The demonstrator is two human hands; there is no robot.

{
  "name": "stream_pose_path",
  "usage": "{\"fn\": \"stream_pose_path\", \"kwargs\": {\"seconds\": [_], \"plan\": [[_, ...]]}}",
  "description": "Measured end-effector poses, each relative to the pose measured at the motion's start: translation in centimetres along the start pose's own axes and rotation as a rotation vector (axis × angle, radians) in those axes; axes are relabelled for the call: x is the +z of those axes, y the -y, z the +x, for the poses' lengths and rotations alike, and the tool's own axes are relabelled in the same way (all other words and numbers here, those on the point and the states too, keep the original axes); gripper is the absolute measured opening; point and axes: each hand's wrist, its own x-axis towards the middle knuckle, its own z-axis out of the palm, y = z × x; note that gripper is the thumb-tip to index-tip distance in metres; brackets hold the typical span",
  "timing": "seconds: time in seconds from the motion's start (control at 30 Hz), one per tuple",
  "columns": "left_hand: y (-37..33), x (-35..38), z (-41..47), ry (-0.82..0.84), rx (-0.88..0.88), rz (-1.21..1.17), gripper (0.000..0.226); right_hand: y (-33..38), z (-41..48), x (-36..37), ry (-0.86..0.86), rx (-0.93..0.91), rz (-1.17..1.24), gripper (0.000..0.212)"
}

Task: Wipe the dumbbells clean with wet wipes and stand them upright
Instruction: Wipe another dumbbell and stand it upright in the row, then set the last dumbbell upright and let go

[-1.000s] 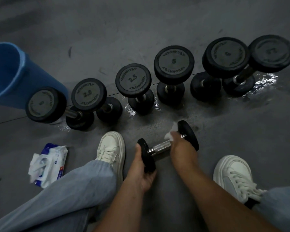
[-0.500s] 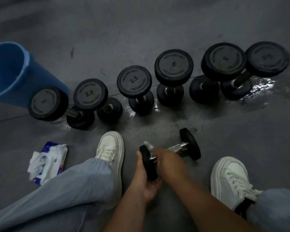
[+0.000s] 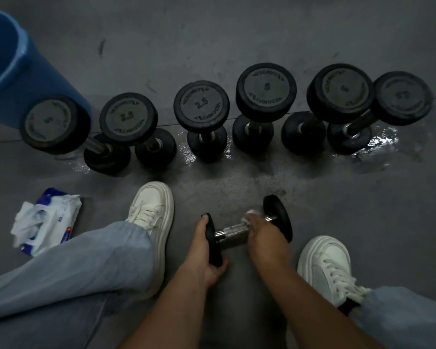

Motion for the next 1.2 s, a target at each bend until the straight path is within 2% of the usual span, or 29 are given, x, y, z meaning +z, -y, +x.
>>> {"fn": "stream_pose_path", "kwargs": {"seconds": [0.07,0.1,0.13,0.2,0.27,0.4,0.5,0.63,0.73,0.9,1.03,1.2], "plan": [[0.0,0.8,-1.3,0.008,0.062,0.021,0.065,0.9,-0.2,0.1,0.07,-0.076,0.096,0.026],[0.0,1.1,-1.7,0.017,0.115,0.038,0.076,1.6,-0.4,-0.3,0.078,-0.112,0.195,0.025],[0.0,1.3,-2.1,0.012,0.171,0.068,0.092,2.0,-0.4,-0.9,0.041,-0.105,0.288,0.024],[-0.5,2.2,-3.6,-0.083,0.325,0.203,0.113,2.6,-0.1,-2.9,-0.181,-0.022,0.427,0.022],[-1.2,3.2,-6.0,-0.169,0.56,0.407,0.111,2.6,-0.1,-5.5,-0.339,-0.036,0.359,0.023],[-1.3,5.1,-9.5,-0.176,1.01,0.87,0.115,2.1,-1.3,-9.4,-0.462,-0.149,0.155,0.028],[-0.9,4.4,-10.1,-0.232,1.194,1.241,0.117,0.7,-2.6,-10.3,-0.479,-0.269,0.059,0.046],[-2.6,4.3,-9.8,-0.332,1.139,1.544,0.125,-3.1,-4.2,-9.5,-0.302,-0.289,-0.215,0.074],[-3.8,5.7,-9.9,-0.33,1.062,1.794,0.131,-4.2,-4.6,-9.2,-0.227,-0.239,-0.279,0.078],[-4.3,6.7,-9.9,-0.325,1.08,1.859,0.127,-1.6,-3.9,-11.9,-0.245,-0.323,-0.315,0.08],[-3.8,11.0,-12.1,-0.284,1.186,1.898,0.122,-1.7,-1.8,-19.9,-0.281,-0.381,-0.439,0.079],[-2.2,20.3,-15.8,-0.112,1.338,1.948,0.119,-4.9,0.3,-33.6,-0.525,-0.234,-0.424,0.08]]}}
